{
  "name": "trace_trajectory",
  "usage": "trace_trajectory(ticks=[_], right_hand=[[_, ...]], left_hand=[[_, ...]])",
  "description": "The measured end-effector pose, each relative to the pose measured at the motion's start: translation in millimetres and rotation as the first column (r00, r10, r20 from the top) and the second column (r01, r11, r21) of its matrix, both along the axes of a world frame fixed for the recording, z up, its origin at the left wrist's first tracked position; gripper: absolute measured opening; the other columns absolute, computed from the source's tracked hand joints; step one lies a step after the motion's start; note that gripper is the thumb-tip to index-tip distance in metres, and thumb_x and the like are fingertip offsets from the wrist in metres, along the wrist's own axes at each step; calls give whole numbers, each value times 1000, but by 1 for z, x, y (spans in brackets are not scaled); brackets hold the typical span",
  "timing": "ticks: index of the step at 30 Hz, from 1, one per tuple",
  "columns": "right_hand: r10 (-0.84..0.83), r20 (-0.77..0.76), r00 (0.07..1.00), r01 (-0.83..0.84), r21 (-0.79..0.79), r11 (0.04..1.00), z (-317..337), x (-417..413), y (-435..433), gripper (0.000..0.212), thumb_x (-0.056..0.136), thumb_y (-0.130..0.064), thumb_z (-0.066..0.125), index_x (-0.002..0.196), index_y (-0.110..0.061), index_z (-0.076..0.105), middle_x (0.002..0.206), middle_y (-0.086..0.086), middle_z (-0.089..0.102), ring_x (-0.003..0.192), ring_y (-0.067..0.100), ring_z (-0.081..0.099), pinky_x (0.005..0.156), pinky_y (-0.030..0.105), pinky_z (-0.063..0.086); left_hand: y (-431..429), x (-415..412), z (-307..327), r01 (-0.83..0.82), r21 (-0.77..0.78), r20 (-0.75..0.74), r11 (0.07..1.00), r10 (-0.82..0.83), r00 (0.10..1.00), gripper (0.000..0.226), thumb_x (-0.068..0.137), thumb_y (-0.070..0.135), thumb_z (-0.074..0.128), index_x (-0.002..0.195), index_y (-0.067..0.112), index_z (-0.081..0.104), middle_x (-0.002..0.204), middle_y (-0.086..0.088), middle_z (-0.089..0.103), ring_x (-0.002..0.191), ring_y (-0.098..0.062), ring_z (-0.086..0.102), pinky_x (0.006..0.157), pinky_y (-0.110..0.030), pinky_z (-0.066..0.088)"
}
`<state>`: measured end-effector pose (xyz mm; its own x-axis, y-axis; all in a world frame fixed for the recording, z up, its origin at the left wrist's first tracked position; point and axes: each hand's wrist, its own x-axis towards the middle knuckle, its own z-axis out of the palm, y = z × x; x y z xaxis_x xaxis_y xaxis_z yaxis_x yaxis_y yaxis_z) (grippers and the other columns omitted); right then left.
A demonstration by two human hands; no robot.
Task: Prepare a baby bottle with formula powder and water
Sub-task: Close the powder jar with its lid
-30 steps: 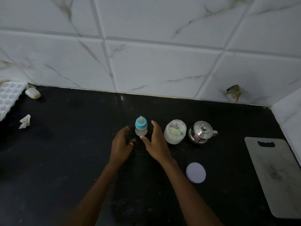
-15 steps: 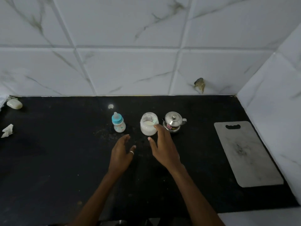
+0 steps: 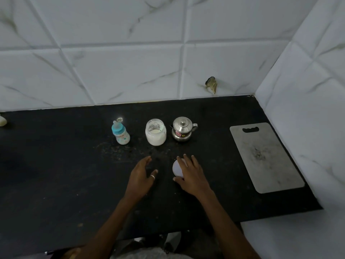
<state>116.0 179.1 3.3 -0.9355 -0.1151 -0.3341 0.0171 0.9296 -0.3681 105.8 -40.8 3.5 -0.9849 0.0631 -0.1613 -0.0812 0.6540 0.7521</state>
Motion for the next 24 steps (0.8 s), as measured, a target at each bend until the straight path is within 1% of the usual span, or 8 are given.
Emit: trace_trajectory(ticks=[4,7,10,13,16,18,22,24], right_hand=[[46,73,996,-50,49,998,-3,-5,-4,88,96,-43,64,161,-37,6,171,4,-1,156,35,-5,123,51,14],[55,116,992,-62,54,997,-4,-9,-6,84,97,-31,64,160,-39,9,171,4,-3,155,37,-4,122,53,18],[59,123,991,-65,48,997,-3,-13,-5,82,95,-21,65,159,-36,17,169,4,2,153,36,7,120,51,27],[58,113,992,-62,35,997,-1,-16,-5,81,93,-21,69,158,-33,23,166,4,12,148,33,19,117,47,33],[15,109,994,-11,-35,999,9,-20,-6,79,94,-25,69,158,-33,25,163,2,20,145,30,24,115,43,36],[-35,97,995,46,-113,993,22,-24,-7,78,94,-27,68,158,-33,24,163,1,20,146,28,23,115,41,36],[-93,-43,995,78,-272,959,51,-35,-9,75,95,-29,68,158,-32,27,163,-1,22,147,26,23,113,38,35],[-112,-114,987,68,-331,941,65,-41,-10,75,94,-30,69,157,-33,29,162,-4,23,144,22,26,109,32,35]], left_hand=[[-3,0,0,0,1,5,1000,0,1000,66,91,20,75,150,15,44,148,-2,56,134,-15,55,110,-35,48],[-6,0,0,-3,9,15,1000,2,1000,66,91,20,75,150,17,44,148,-2,56,132,-15,56,109,-37,49],[-10,-2,-1,-12,15,19,1000,12,1000,66,91,19,75,149,17,44,148,-2,56,133,-15,56,110,-37,49],[-13,-5,-1,-23,19,24,1000,22,999,67,91,20,75,150,17,43,149,-2,55,136,-15,54,111,-36,48],[-15,-10,-1,-43,40,38,998,42,998,68,91,20,75,151,16,43,150,-3,54,136,-16,53,111,-38,48],[-15,-16,-1,-66,47,34,997,64,997,69,90,19,76,151,16,43,150,-4,54,136,-17,53,111,-38,48],[-12,-38,1,-102,68,14,992,101,995,75,88,22,79,152,14,41,151,-7,50,137,-19,51,111,-36,47],[-7,-52,3,-111,93,9,989,110,994,83,85,25,82,154,14,37,156,-7,45,141,-21,47,112,-35,44]])
